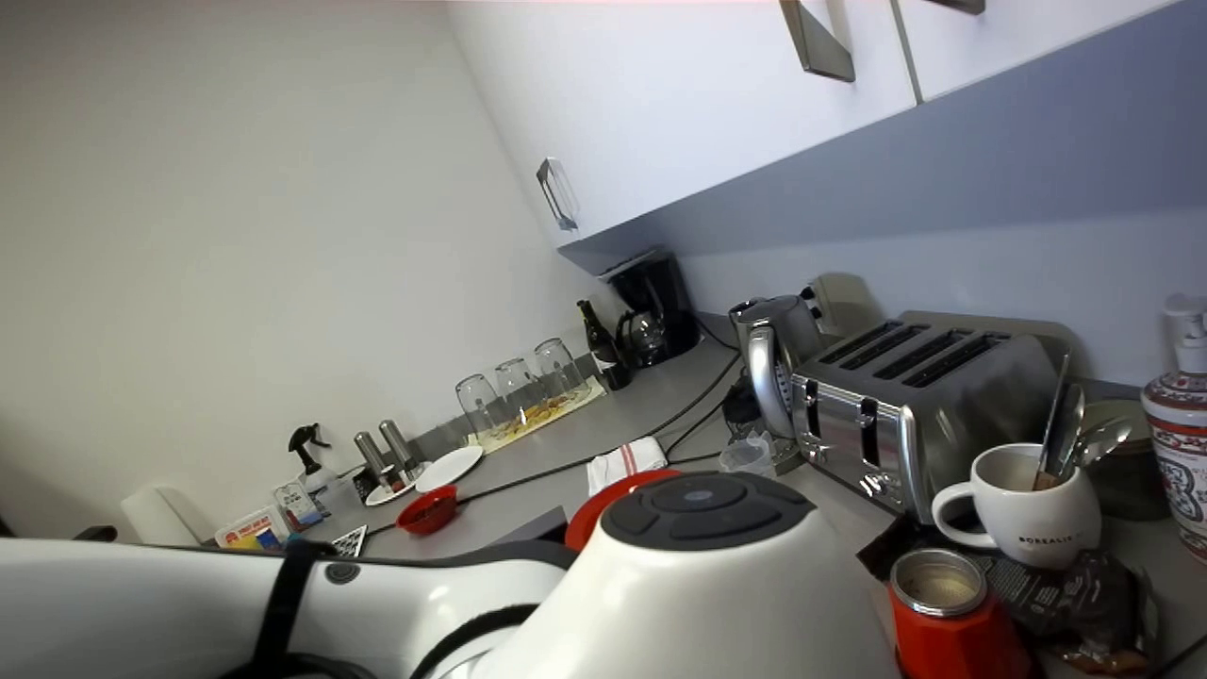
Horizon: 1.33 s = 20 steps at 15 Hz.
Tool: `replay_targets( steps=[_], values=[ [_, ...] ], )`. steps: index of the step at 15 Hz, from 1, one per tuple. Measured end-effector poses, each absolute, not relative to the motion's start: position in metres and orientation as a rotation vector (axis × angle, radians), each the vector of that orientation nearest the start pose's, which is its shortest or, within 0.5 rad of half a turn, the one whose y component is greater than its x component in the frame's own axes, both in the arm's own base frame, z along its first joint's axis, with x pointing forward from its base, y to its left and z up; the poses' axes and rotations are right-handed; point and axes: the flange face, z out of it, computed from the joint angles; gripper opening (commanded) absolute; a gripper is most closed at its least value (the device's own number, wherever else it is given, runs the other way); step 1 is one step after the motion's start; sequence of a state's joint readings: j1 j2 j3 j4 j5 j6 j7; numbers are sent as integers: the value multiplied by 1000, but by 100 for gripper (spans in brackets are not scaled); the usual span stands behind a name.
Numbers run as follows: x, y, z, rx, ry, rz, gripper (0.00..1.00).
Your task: Move the cup to the other side of the pen
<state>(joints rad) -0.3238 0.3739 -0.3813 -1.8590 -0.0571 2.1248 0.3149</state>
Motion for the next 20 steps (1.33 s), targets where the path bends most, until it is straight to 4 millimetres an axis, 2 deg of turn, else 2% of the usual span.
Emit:
replay_targets(
  steps=[1, 2, 3, 12, 20],
  values=[
    [481, -395, 326, -2919, 1540, 197, 5],
    [480, -396, 326, -2918, 1541, 199, 33],
    [480, -396, 326, -2918, 1543, 200, 34],
    [481, -396, 325, -2916, 1546, 203, 98],
    [483, -394, 326, -2914, 1542, 198, 100]
  ],
)
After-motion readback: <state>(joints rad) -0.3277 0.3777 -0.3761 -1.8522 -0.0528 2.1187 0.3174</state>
